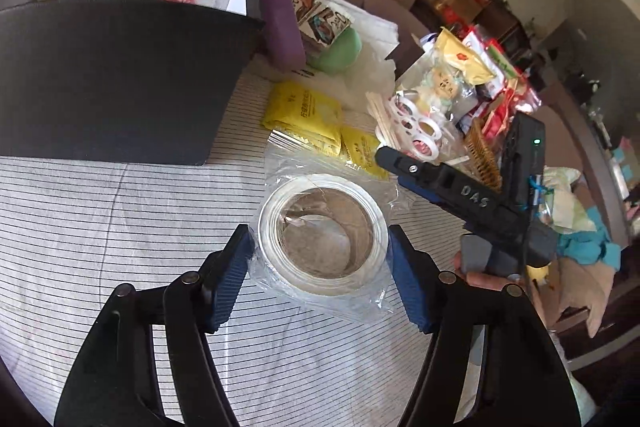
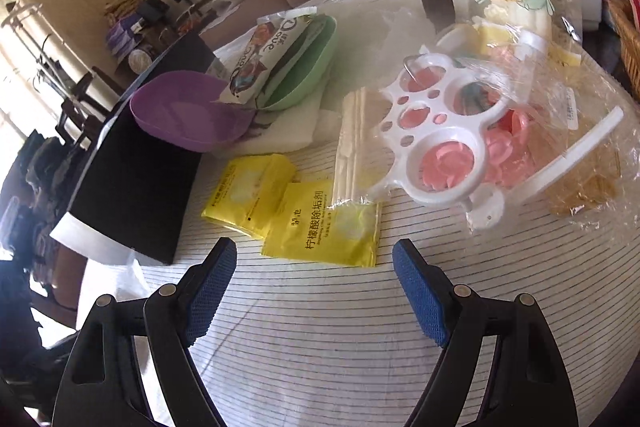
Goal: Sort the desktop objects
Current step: 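Hold the tape roll with the left tool while the right tool grasps a yellow sachet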
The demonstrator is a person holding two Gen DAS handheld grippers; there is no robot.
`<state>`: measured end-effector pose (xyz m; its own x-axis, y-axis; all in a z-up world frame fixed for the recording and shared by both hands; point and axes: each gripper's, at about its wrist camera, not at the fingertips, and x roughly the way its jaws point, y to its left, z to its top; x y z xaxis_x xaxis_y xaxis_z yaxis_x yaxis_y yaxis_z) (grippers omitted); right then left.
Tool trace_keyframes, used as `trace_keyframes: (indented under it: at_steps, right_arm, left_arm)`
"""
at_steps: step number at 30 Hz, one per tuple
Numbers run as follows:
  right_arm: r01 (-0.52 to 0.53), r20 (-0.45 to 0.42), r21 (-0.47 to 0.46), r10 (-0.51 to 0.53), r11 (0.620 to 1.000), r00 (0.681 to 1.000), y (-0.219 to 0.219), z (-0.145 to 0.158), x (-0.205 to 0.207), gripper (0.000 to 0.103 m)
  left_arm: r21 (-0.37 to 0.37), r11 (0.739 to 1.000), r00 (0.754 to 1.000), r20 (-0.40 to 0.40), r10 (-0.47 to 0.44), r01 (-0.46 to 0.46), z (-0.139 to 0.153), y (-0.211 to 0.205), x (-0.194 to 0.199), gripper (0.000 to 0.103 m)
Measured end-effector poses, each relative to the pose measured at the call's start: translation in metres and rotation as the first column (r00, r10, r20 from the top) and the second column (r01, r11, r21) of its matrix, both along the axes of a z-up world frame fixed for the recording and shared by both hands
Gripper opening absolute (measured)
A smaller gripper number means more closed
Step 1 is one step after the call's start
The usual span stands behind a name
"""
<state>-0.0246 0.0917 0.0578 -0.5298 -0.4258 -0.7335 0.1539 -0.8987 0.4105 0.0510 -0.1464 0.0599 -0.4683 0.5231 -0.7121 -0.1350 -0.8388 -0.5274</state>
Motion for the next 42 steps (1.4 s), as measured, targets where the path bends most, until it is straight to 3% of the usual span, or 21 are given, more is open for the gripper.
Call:
trace_keyframes:
  at_steps: [2, 4, 6, 8, 14, 16, 18, 20, 24, 26, 31, 36, 38, 40, 42]
  right_arm:
    - [-0.014, -0.023, 0.025, 0.014, 1.0, 1.0, -0.006, -0.006, -0.006, 0.079]
    - [-0.02, -0.053, 0.093, 0.025, 0.995, 0.998, -0.015, -0.006, -0.01, 0.068]
    - [-0.028, -0.063, 0.167, 0.039, 0.985, 0.997, -0.023, -0.007, -0.011, 0.035]
    - [-0.052, -0.05, 0.143, 0.059, 0.988, 0.997, -0.025, -0.01, -0.011, 0.009]
    - [-0.125, 0.022, 0.081, 0.123, 0.989, 0.992, -0.029, 0.002, -0.008, 0.016]
    - [-0.184, -0.016, 0.1, 0.186, 0.978, 0.982, -0.035, 0.017, -0.001, 0.034]
    - [-0.278, -0.079, 0.135, 0.29, 0.951, 0.954, -0.045, 0.032, 0.002, 0.07]
    - [-0.378, -0.131, 0.229, 0.413, 0.897, 0.901, -0.062, 0.04, -0.002, 0.076]
    - [-0.554, -0.049, 0.449, 0.638, 0.701, 0.768, -0.106, 0.027, -0.023, 0.076]
    - [-0.588, -0.024, 0.505, 0.691, 0.632, 0.722, -0.122, 0.021, -0.035, 0.076]
    - [-0.652, -0.005, 0.475, 0.742, 0.591, 0.67, -0.142, 0.01, -0.063, 0.075]
    - [-0.688, 0.059, 0.528, 0.787, 0.498, 0.615, -0.156, -0.014, -0.063, 0.074]
    - [-0.687, 0.046, 0.527, 0.79, 0.5, 0.611, -0.155, -0.013, -0.057, 0.06]
    - [-0.688, 0.047, 0.514, 0.784, 0.512, 0.618, -0.151, -0.011, -0.05, 0.058]
    - [-0.708, 0.057, 0.503, 0.798, 0.496, 0.6, -0.148, -0.011, -0.037, 0.056]
  left_arm:
    - [0.013, 1.0, 1.0, -0.006, 0.001, -0.001, 0.005, -0.003, 0.0, 0.064]
    - [0.024, 1.0, 1.0, -0.008, 0.01, -0.01, 0.007, -0.008, -0.001, 0.064]
    - [0.02, 1.0, 1.0, -0.009, 0.019, -0.018, 0.007, -0.009, -0.002, 0.064]
    - [0.019, 1.0, 1.0, -0.003, 0.022, -0.021, 0.006, -0.01, -0.004, 0.064]
    - [0.011, 1.0, 1.0, 0.0, 0.02, -0.02, 0.005, -0.007, -0.004, 0.064]
    - [0.002, 1.0, 1.0, -0.004, 0.016, -0.016, 0.006, -0.008, -0.003, 0.064]
    - [0.012, 1.0, 1.0, -0.006, 0.019, -0.019, 0.008, -0.011, -0.003, 0.064]
    - [0.03, 0.999, 1.0, -0.003, 0.026, -0.026, 0.009, -0.016, -0.003, 0.064]
    - [0.025, 0.999, 0.999, -0.003, 0.037, -0.037, 0.008, -0.022, -0.001, 0.064]
    - [0.028, 0.999, 0.999, 0.003, 0.041, -0.041, 0.007, -0.025, -0.002, 0.064]
    - [0.021, 0.999, 0.999, 0.007, 0.046, -0.046, 0.005, -0.032, -0.005, 0.064]
    - [0.039, 0.998, 0.998, 0.035, 0.05, -0.051, -0.001, -0.04, -0.008, 0.064]
    - [0.053, 0.997, 0.998, 0.039, 0.053, -0.055, -0.001, -0.044, -0.009, 0.064]
    - [0.053, 0.997, 0.998, 0.037, 0.052, -0.054, 0.0, -0.043, -0.01, 0.064]
    - [0.053, 0.997, 0.998, 0.035, 0.048, -0.05, 0.002, -0.043, -0.008, 0.064]
